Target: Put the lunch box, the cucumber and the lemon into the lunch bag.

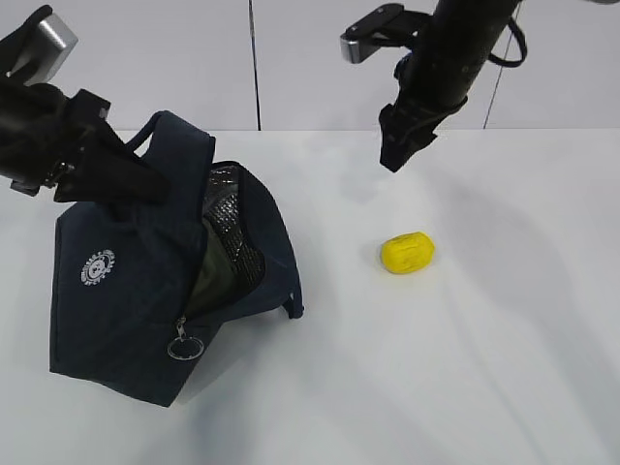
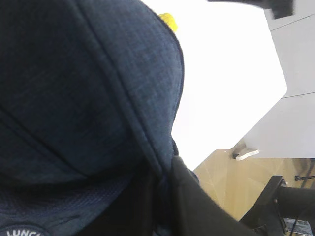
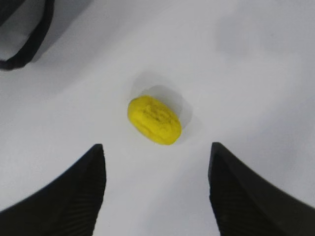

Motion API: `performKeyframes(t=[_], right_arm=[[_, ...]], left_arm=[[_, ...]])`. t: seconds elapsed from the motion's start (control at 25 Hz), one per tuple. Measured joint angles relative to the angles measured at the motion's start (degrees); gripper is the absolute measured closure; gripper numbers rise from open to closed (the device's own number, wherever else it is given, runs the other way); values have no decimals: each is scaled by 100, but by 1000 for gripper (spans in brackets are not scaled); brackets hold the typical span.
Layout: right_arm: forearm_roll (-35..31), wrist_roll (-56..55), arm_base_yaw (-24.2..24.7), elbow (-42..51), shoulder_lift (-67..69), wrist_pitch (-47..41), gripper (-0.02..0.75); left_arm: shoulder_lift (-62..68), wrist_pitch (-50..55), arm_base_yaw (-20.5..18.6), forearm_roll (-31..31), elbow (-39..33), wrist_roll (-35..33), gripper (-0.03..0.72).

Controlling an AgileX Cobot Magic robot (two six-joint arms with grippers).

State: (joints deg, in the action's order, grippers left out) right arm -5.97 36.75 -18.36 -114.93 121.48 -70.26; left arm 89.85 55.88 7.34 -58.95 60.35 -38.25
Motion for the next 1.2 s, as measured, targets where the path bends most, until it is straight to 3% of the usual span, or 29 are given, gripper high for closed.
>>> performKeyframes(t=[0.16, 0.32, 0.52, 0.96, 1.2], right_arm=[[-27, 348, 21, 595, -682, 0, 250], [-140, 1630, 84, 1257, -1065, -26, 250], [-77, 3249, 108, 1379, -1024, -36, 250], [44, 4741, 112, 1379, -360, 101, 259], [-126, 4916, 112, 1379, 97, 483, 262]], left_arm=[[0, -27, 0, 9, 0, -61, 671], [0, -49, 0, 9, 0, -88, 671], [0, -71, 0, 9, 0, -114, 671], [0, -361, 0, 9, 0, -288, 671], [0, -397, 0, 9, 0, -286, 671]])
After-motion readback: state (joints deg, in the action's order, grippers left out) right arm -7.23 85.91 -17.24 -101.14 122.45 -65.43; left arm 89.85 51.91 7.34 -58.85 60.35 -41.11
